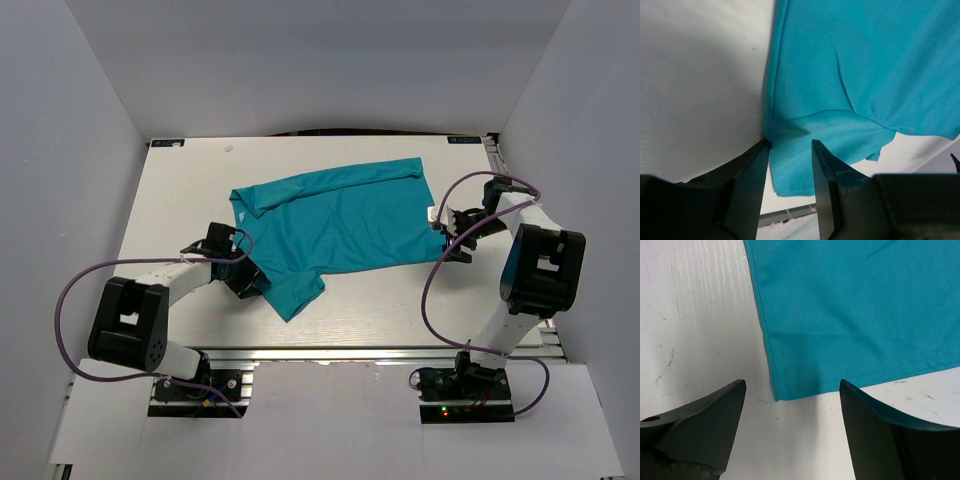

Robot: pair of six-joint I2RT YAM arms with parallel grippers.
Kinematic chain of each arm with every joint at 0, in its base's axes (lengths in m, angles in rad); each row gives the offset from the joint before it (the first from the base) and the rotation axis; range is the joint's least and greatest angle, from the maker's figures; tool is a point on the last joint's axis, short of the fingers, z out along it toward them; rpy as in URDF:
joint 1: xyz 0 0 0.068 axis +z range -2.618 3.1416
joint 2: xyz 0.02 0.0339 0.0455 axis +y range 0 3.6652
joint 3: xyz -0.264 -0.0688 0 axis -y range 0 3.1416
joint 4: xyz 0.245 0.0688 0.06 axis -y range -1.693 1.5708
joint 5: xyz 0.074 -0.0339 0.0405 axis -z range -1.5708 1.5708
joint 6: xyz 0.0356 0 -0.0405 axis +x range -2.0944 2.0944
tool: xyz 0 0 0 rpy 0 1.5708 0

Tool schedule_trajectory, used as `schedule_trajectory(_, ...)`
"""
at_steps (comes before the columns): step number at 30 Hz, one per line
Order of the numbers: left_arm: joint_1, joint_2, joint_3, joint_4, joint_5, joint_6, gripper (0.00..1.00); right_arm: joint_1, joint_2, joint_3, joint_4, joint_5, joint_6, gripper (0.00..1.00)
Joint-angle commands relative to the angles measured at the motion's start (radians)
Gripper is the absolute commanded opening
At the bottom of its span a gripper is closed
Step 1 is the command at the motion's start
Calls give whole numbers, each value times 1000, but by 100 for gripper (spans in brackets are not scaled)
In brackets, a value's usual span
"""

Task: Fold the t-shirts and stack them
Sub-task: Pick up the 1/3-folded T-shirt from the center of the board.

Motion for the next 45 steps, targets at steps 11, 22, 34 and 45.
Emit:
schedule_trajectory(11,-57,53,-45,-6,-156,48,36,-2,-12,-14,5,-49,22,82)
schedule_trajectory(22,-66,24,-11,-19,-185,72,7,-4,-24,-41,-20,-39,-51,83)
schedule_trajectory(34,-66,-18,-36,-24,-174,65,0,-4,59,-6,-33,17,-153,78)
schedule_trajectory(45,-66,-28,-50,-22,-165,57,0,-4,107,12,-18,62,-101,55)
